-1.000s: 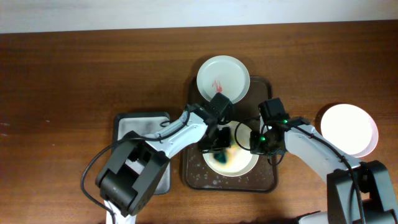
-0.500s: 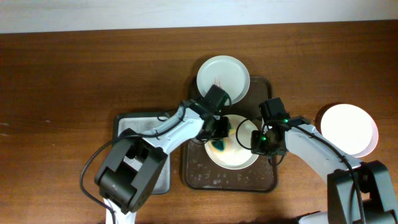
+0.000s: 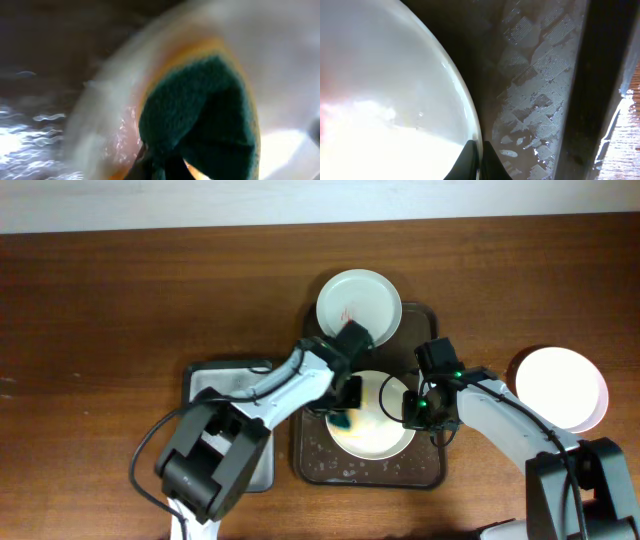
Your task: Clean dirty plates on tray and stack at the side
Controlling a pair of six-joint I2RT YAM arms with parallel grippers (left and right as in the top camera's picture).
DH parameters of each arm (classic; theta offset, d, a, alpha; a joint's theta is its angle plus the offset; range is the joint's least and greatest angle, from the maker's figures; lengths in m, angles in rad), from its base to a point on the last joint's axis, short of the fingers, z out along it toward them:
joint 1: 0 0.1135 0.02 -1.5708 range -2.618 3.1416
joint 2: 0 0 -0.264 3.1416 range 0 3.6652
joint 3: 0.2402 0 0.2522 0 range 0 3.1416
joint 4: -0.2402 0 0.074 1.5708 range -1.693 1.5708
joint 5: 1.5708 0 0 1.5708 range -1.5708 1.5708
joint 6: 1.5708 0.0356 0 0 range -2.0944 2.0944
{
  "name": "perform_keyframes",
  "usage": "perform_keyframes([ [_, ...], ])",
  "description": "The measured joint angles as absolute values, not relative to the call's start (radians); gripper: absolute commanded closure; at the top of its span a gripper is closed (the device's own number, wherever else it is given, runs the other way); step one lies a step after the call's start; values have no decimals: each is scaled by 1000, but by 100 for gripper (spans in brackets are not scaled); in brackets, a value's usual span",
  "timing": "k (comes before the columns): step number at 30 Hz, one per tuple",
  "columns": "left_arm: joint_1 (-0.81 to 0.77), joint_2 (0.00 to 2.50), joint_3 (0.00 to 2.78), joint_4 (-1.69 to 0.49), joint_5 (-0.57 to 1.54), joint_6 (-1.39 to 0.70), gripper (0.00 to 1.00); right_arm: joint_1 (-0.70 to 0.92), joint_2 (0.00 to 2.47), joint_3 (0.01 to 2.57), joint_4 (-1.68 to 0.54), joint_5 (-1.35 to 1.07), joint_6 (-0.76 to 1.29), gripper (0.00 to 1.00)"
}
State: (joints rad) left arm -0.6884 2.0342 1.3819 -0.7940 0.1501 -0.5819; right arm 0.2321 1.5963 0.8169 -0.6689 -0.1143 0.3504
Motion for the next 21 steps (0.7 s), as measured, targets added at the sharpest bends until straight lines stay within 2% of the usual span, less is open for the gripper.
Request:
perform_keyframes([
  [7, -670, 1951, 1431, -979, -108, -563, 100, 246, 1599, 817, -675, -167, 323, 96],
  [14, -413, 1590, 1434, -1161, -162, -517, 100, 241, 1534, 880, -840, -63, 279, 96],
  [16, -347, 1564, 1412, -1152, -136, -473, 100, 241, 1480, 935, -902, -23, 260, 96],
  [21, -215, 1575, 1145, -989, -29, -356, 100, 277, 1342, 1050, -1041, 121, 205, 96],
])
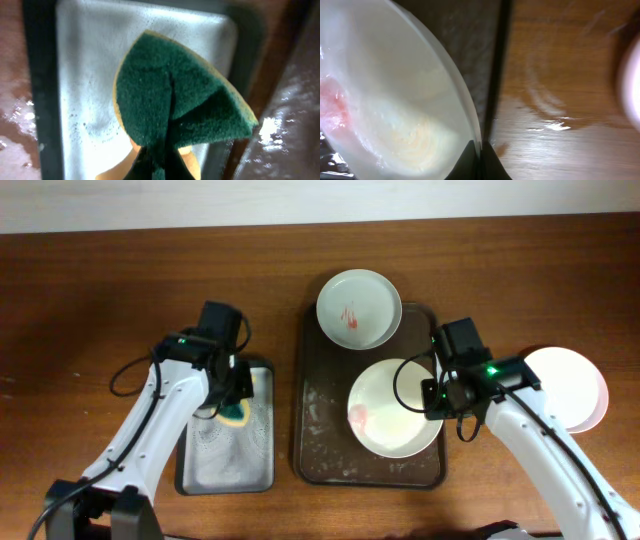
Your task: Clean dirty plates on tray and stack at the side
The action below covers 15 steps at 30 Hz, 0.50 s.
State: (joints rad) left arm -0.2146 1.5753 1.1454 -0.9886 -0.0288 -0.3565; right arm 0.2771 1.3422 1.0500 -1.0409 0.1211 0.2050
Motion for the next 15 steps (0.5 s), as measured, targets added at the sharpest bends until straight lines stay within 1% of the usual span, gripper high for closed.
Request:
perform_keyframes([
  [1, -194, 1578, 1105, -961, -2, -342, 100, 309, 1322, 1065, -1045, 160, 203, 96],
  [2, -167, 1578, 1053, -937, 36, -327, 94, 360, 1299, 1086, -1050, 215, 202, 96],
  [3, -149, 1579, 1033, -934, 52, -322, 85, 406, 1281, 1103, -1058, 267, 202, 96],
  [5, -130, 1579, 1024, -932, 77, -298, 42, 509, 1261, 1130, -1080, 400, 201, 96],
  [6, -127, 1577, 1024, -931, 92, -289, 34, 575, 1257, 1139, -1087, 490, 201, 96],
  [9, -128, 1547, 1026, -943, 129, -279, 20, 755, 1256, 1141, -1108, 734, 198, 96],
  [11, -128, 1491, 1049, -953, 143, -273, 3, 859, 1256, 1141, -1109, 850, 197, 96],
  [12, -128, 1462, 1061, -954, 146, -276, 0, 896, 1256, 1141, -1110, 902, 197, 96],
  [15, -128, 1383, 1077, -958, 151, -272, 0, 965, 1256, 1141, -1111, 1024, 198, 96],
])
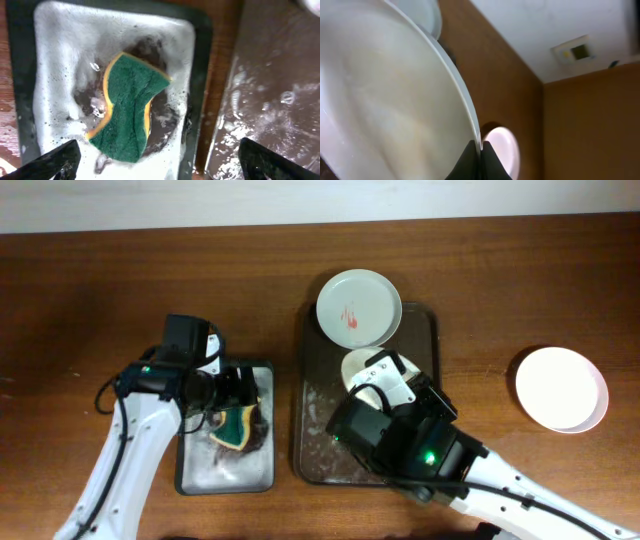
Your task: Clean dirty plates on tray and stack at the side
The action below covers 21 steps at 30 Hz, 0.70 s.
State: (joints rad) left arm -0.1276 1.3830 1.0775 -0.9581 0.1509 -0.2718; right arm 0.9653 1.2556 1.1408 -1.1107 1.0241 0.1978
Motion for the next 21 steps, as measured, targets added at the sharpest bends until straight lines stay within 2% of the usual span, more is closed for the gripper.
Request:
perform_keyframes([
  [7, -128, 1365, 1077, -958, 151, -272, 0, 1000, 1256, 1141, -1110, 1164, 196, 96],
  [21, -128, 1365, 1077, -957, 151, -272, 1, 1000, 1256, 1141, -1110, 1179, 187, 96],
])
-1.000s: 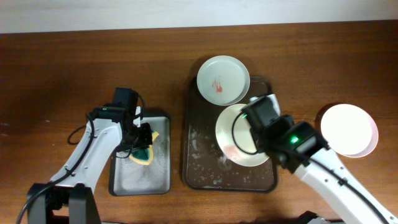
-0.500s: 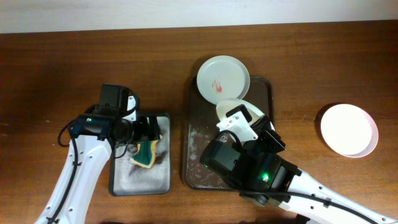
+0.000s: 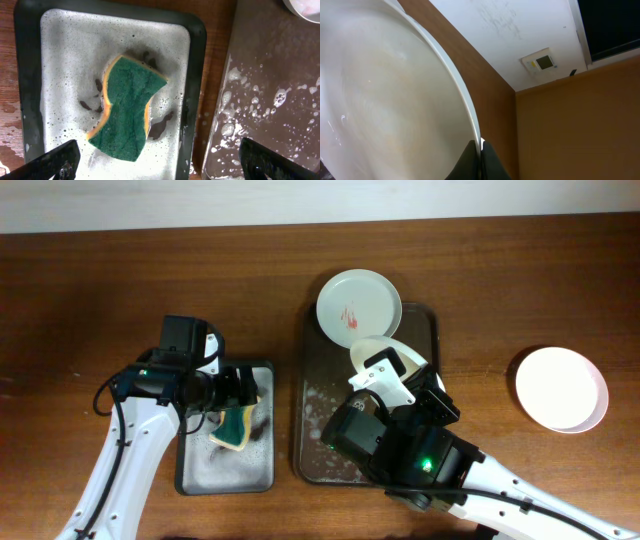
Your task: Clean dirty plates on tray and stack at the side
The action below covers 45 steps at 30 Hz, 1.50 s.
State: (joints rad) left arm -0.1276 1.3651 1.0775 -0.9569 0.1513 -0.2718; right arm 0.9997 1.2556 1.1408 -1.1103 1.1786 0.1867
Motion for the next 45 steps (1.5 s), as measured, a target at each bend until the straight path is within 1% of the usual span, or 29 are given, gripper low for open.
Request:
perform_keyframes([
  [20, -128, 1365, 1077, -957, 151, -272, 0, 1000, 1256, 1141, -1110, 1181, 187, 96],
  [24, -128, 1365, 1077, -957, 151, -272, 1, 999, 1256, 1142, -1138, 1158, 251, 96],
  [27, -128, 1365, 1077, -957, 151, -272, 1, 973, 1256, 1143, -1089, 1131, 264, 96],
  [34, -128, 1365, 1077, -957, 151, -272, 1, 928, 1256, 1143, -1085, 1126, 254, 96],
  [38, -128, 1365, 1077, -957, 151, -272, 1, 903, 1256, 1143, -1096, 1073, 320, 96],
  [42, -128, 1365, 1077, -957, 151, -272, 1, 807, 1256, 1143, -1103, 973, 416, 96],
  [45, -128, 1365, 1077, -957, 151, -272, 1, 618, 1256, 1143, -1099, 808, 481, 96],
])
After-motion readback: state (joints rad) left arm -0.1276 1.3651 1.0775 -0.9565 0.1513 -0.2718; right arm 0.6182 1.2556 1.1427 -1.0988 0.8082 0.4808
